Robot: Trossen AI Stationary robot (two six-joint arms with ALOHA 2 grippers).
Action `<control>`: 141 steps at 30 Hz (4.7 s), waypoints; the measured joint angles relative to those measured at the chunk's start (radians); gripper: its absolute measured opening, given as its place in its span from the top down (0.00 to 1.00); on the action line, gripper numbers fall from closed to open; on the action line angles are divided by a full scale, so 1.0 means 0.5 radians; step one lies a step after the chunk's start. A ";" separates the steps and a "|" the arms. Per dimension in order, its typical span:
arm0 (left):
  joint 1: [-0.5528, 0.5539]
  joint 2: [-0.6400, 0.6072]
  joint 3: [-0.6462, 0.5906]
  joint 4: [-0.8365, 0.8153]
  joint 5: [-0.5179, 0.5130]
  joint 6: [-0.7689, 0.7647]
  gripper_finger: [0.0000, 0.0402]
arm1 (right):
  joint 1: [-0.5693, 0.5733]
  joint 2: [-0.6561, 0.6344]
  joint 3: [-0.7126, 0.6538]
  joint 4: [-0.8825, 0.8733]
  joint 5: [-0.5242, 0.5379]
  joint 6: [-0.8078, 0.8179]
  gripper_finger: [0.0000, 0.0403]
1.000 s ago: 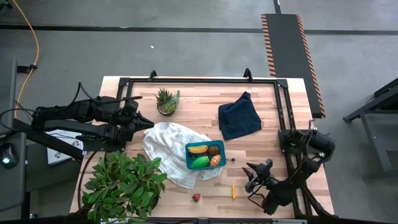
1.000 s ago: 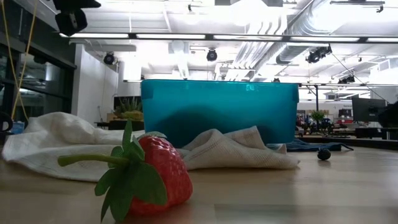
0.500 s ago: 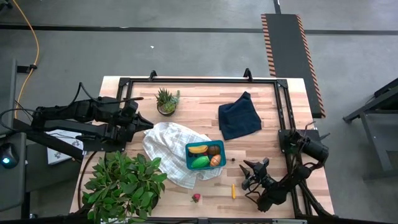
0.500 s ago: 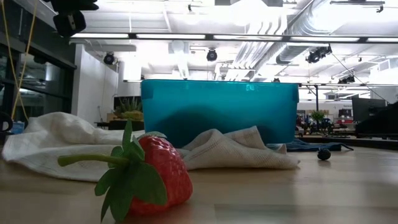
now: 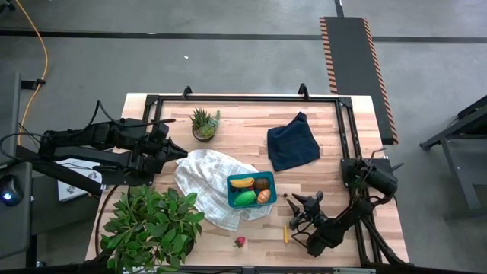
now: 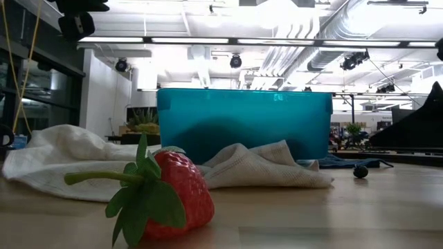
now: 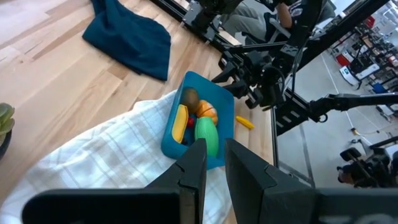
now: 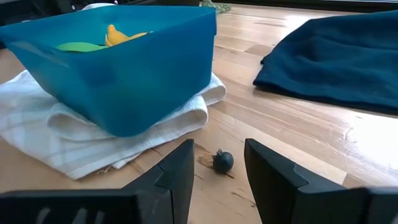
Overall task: Pick and placing Produce into tupperware
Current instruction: Put the blueberry into the blue bin
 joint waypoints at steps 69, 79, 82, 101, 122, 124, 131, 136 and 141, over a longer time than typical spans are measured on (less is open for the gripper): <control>-0.001 -0.001 0.000 -0.033 0.053 -0.015 0.88 | -0.224 0.132 0.001 0.362 -0.129 -0.278 0.67; 0.000 0.000 0.000 -0.034 0.053 -0.014 0.88 | -0.225 0.132 0.000 0.364 -0.144 -0.278 0.73; 0.000 -0.001 0.000 -0.034 0.053 -0.014 0.88 | -0.226 0.133 -0.001 0.358 -0.147 -0.278 0.79; -0.001 -0.001 0.000 -0.033 0.054 -0.015 0.88 | -0.219 0.132 -0.002 0.347 -0.150 -0.235 0.86; 0.000 0.000 0.000 -0.032 0.053 -0.015 0.88 | -0.154 -0.337 0.010 -0.405 -0.048 0.101 0.86; -0.001 -0.001 0.000 -0.030 0.054 -0.015 0.88 | -0.154 -0.434 0.011 -0.436 -0.025 0.035 0.86; -0.001 -0.001 0.000 -0.030 0.053 -0.057 0.88 | -0.154 -0.852 0.017 -0.427 0.001 -0.415 0.86; -0.001 -0.001 0.000 -0.028 0.053 -0.119 0.88 | -0.171 -1.170 0.093 -0.425 -0.035 -0.873 0.86; 0.000 -0.001 0.000 -0.026 0.056 -0.171 0.88 | -0.245 -1.444 0.263 -0.319 -0.258 -1.521 0.86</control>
